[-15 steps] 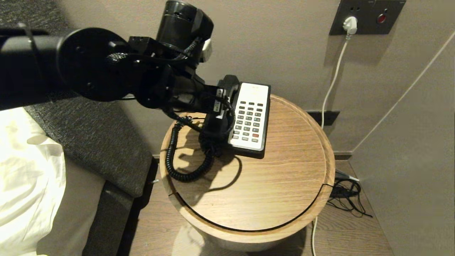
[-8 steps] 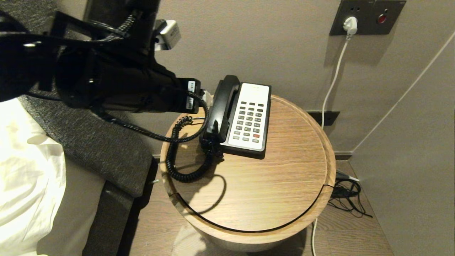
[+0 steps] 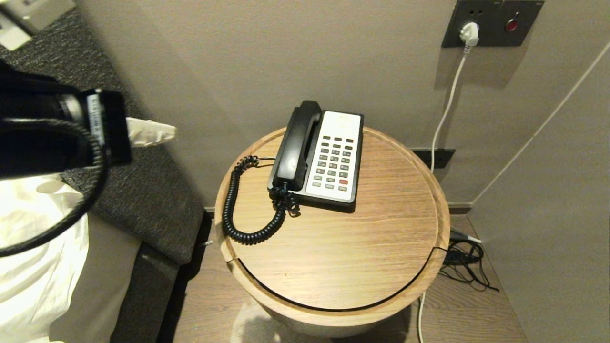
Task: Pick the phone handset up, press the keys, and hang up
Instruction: End the call using the dial pad
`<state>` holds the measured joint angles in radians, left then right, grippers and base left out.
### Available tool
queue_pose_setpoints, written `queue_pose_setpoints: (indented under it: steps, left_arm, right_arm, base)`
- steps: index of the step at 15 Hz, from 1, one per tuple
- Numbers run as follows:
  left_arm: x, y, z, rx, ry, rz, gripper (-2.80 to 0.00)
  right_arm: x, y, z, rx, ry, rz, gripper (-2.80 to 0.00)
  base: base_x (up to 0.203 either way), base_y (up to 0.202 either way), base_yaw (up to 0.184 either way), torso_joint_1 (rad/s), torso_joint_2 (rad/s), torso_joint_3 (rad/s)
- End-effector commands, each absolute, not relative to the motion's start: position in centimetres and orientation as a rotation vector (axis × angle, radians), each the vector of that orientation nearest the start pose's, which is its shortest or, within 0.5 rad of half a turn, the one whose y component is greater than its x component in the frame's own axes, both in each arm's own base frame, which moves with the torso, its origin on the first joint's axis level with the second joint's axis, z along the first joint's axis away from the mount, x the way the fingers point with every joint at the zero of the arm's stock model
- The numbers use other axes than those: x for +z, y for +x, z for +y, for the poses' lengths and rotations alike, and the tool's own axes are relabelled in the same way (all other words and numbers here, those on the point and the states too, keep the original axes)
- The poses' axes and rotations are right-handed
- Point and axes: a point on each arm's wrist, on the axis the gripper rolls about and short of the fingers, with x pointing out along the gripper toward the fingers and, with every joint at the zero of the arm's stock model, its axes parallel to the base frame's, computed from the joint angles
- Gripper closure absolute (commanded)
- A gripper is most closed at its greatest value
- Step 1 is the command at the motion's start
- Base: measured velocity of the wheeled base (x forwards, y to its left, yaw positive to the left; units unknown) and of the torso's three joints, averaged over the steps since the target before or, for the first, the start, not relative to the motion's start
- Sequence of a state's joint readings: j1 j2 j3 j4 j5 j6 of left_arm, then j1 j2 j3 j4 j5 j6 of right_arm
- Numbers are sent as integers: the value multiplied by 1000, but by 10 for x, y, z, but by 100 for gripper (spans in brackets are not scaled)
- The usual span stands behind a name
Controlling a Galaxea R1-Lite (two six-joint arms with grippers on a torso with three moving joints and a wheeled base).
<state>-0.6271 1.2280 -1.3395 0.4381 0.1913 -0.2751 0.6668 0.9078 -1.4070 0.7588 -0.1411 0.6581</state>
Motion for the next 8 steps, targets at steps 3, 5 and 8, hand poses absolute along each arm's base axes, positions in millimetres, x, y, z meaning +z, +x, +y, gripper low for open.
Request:
queue_pose_setpoints:
  steps: [3,5,8]
  left_arm:
    - [337,49,-24,-387,-335,229,0]
    - [329,23,-10,-373,-440,206,0]
    - [318,5,-5,-433,-484,234,0]
  right_arm:
    - [353,81,60,374,397,558,0]
    - [347,115,87,360,336,625,0]
    - [334,166,134,351,271,713,0]
  base:
    - [0,0,0,0,0,0]
    - [0,0,0,0,0,0]
    - [0,0,0,0,0,0]
